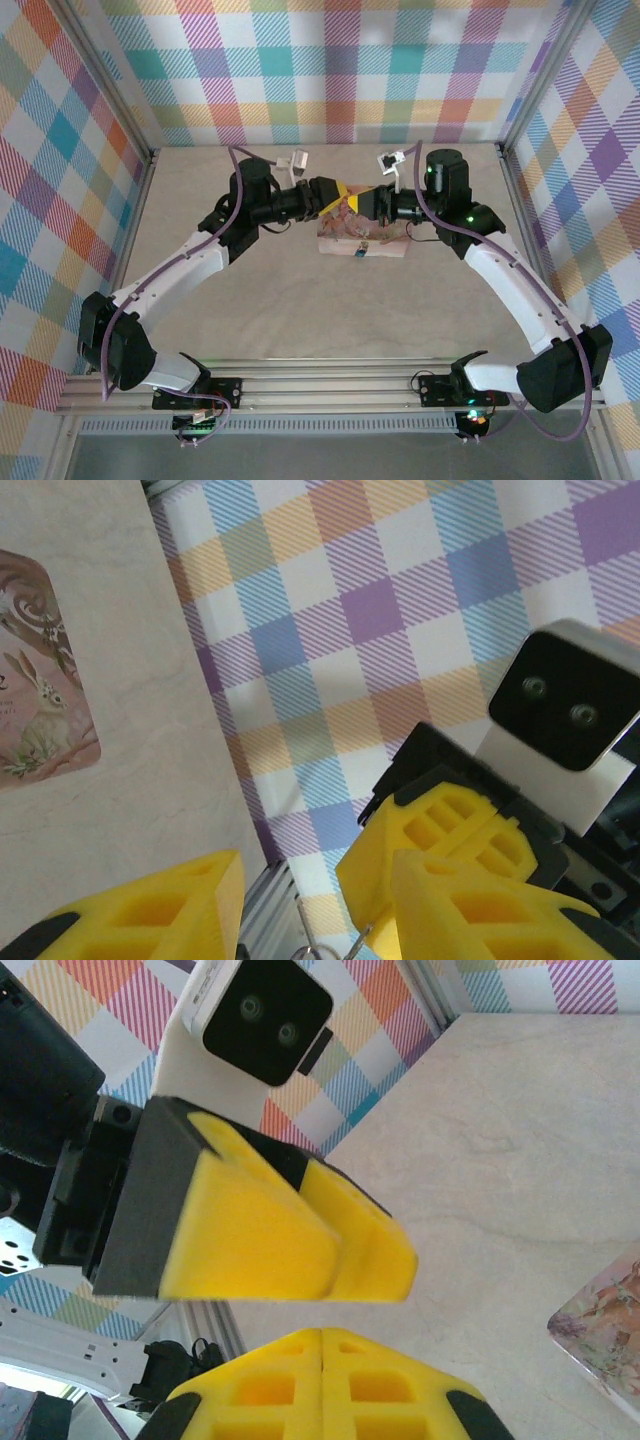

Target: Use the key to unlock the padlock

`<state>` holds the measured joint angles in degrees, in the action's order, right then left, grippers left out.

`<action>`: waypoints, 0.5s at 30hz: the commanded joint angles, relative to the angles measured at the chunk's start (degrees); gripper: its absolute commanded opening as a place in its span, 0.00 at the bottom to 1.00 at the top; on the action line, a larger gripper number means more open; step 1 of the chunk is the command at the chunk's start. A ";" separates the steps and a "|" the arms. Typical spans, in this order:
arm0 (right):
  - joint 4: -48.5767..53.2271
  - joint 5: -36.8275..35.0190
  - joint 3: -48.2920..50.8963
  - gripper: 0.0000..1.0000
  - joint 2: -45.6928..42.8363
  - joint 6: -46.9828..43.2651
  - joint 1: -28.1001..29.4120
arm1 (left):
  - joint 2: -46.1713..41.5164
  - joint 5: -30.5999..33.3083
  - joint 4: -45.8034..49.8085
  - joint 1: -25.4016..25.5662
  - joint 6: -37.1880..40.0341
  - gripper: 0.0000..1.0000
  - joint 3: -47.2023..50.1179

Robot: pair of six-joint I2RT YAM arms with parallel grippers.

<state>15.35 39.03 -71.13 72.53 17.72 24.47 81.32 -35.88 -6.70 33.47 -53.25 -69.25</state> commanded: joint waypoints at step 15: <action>-7.45 -0.33 0.36 0.00 0.99 -0.67 1.17 | -0.43 -0.76 9.85 0.80 6.25 0.43 -1.73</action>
<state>14.17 38.54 -70.83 73.43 17.50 25.17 81.32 -34.39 0.10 33.67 -48.97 -71.16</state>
